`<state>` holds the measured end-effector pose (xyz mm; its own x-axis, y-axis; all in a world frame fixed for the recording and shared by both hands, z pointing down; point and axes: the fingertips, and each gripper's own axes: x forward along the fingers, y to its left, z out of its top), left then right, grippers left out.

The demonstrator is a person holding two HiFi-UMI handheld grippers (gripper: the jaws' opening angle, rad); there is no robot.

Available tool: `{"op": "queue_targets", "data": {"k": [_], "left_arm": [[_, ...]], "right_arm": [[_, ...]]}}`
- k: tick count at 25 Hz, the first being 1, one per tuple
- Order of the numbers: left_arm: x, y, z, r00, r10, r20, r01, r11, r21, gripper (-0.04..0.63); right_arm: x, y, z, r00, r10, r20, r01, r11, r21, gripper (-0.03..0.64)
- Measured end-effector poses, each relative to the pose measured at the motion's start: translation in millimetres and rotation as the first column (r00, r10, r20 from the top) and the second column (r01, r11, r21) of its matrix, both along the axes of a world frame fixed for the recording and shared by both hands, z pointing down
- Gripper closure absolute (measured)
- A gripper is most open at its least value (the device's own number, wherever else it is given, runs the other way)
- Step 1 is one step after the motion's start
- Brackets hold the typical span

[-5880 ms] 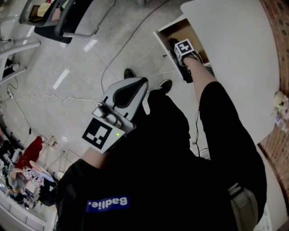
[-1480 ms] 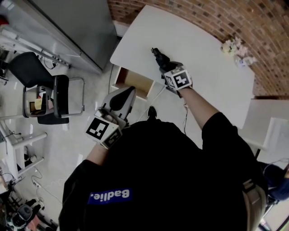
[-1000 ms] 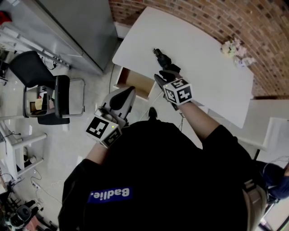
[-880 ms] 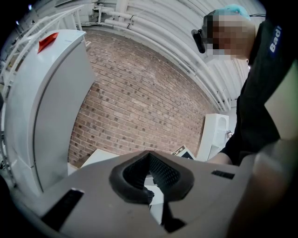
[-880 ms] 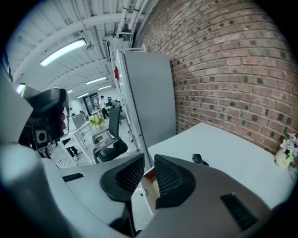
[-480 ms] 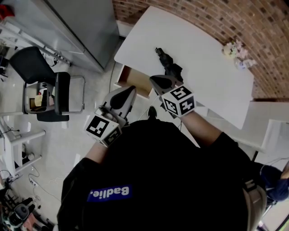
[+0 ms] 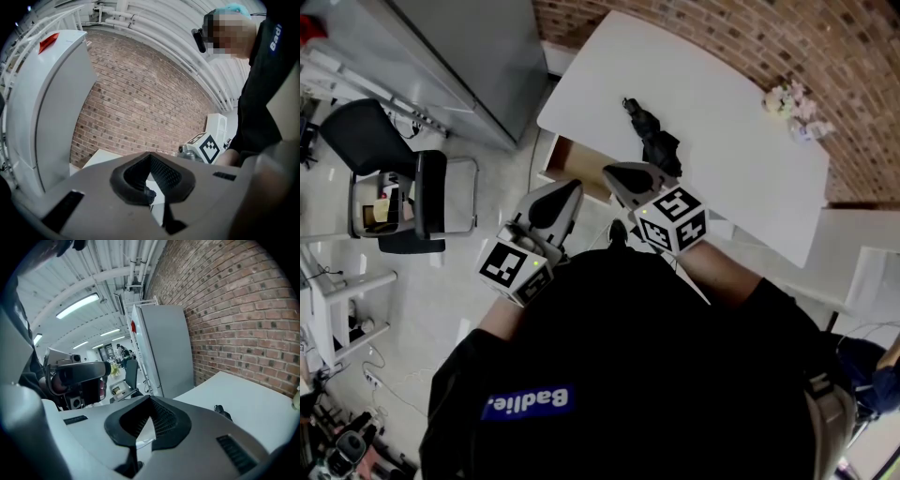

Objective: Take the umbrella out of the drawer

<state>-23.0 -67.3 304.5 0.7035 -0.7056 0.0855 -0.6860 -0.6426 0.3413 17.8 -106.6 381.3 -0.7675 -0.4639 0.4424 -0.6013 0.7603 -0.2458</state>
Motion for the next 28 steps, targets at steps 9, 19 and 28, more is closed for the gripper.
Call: {"op": "queue_targets", "data": {"k": [9, 19, 28], "left_arm": [[3.8, -2.5, 0.3, 1.000, 0.004, 0.002, -0.004, 1.000, -0.001, 0.598], [3.1, -5.1, -1.4, 1.000, 0.001, 0.002, -0.001, 1.000, 0.004, 0.598], [1.9, -2.9, -3.5, 1.000, -0.006, 0.003, 0.006, 1.000, 0.013, 0.598]], "right_arm": [[2.4, -1.0, -3.8, 1.000, -0.010, 0.010, 0.010, 1.000, 0.016, 0.588], [0.6, -3.0, -7.8, 1.000, -0.018, 0.014, 0.017, 1.000, 0.024, 0.588], [1.6, -1.8, -4.2, 1.000, -0.013, 0.017, 0.012, 1.000, 0.014, 0.588]]}}
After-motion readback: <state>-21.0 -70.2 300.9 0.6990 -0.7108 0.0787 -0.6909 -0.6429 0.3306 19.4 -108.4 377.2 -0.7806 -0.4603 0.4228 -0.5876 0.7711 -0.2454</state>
